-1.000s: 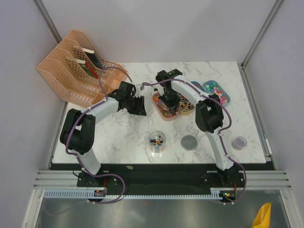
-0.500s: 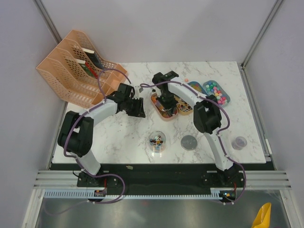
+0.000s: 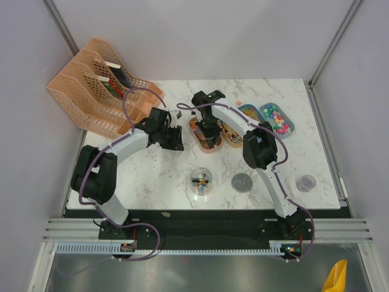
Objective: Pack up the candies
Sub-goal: Scoop the fake candies from the storage box.
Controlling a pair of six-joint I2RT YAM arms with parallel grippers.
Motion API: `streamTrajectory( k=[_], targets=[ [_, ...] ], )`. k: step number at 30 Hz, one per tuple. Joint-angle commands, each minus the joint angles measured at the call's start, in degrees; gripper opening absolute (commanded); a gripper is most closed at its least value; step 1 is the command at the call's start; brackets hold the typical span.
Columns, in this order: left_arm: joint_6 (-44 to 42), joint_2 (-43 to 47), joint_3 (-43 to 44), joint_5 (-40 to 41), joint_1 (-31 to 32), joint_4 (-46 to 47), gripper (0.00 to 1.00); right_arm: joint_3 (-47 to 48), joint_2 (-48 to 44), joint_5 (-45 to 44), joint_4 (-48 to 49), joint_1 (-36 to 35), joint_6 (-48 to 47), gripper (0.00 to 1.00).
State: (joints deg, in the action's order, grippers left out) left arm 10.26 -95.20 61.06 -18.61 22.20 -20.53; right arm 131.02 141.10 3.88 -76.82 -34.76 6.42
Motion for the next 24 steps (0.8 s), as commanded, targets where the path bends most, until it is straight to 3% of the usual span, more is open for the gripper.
streamTrajectory(
  k=[1,17,24],
  targets=[
    [-2.79,3.0,-0.41,1.65,-0.22,1.55,0.43,4.76,3.65,0.43,3.6,-0.39,1.06,0.0],
    [-5.69,3.09,-1.55,3.58,-0.49,0.67,0.42,14.17,9.02,2.01,5.8,1.45,-1.93,0.0],
    [-6.83,3.44,-2.08,4.11,-0.93,0.15,0.42,14.17,10.25,2.18,6.24,1.54,-3.07,0.0]
  ],
)
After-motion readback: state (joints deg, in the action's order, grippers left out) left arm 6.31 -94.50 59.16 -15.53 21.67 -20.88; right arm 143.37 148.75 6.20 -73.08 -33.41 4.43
